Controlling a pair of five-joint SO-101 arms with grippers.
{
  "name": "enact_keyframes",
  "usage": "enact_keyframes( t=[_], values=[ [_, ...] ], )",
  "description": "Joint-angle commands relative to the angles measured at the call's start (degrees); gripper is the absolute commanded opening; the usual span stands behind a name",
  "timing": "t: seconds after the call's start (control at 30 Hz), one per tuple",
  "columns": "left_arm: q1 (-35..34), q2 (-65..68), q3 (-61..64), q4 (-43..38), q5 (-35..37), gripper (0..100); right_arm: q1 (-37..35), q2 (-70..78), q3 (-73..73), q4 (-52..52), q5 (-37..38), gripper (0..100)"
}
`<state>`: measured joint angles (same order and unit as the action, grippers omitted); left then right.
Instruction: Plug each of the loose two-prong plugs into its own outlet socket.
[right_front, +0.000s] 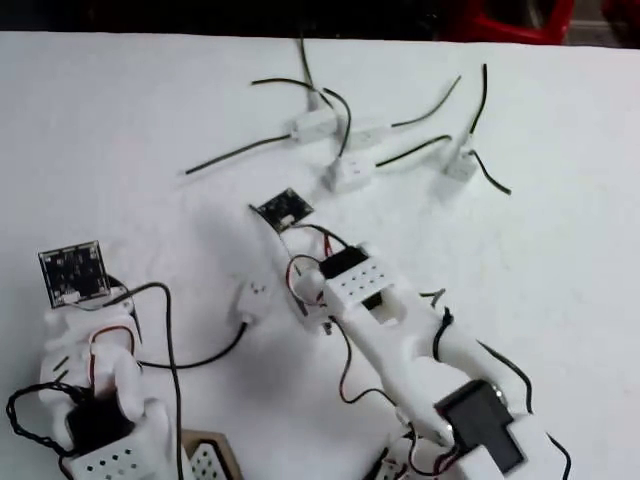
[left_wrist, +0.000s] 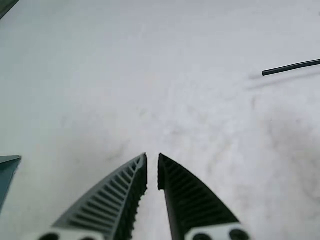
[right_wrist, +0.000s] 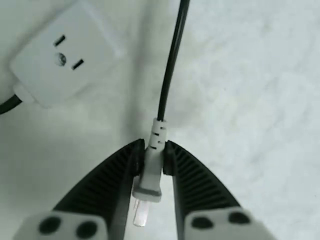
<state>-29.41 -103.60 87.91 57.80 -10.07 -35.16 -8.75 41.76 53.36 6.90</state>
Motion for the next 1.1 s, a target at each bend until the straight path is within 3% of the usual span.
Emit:
enact_keyframes(
  t=[0.0,0.1,0.2,0.5,0.77,1.07],
  values=[
    [-0.48,-0.66,-2.2,-1.41,0.62,6,0.48,0.22,-4.66,3.65,0.35,5.6],
    [-0.48,-0.66,-2.2,-1.41,0.62,6,0.48,0.22,-6.95,10.33,0.35,12.8],
    [-0.48,-0.66,-2.2,-1.41,0.62,6,0.48,0.22,-8.26,13.49,0.53,13.5],
    [-0.48,-0.66,-2.2,-1.41,0.62,6,0.48,0.22,-8.35,13.32,2.73,11.2],
    [-0.48,-0.66,-2.2,-1.41,0.62,6,0.31,0.31,-7.91,9.89,0.26,10.9],
    [-0.48,-0.66,-2.2,-1.41,0.62,6,-5.32,0.22,-6.68,10.42,0.09,10.9]
  ],
)
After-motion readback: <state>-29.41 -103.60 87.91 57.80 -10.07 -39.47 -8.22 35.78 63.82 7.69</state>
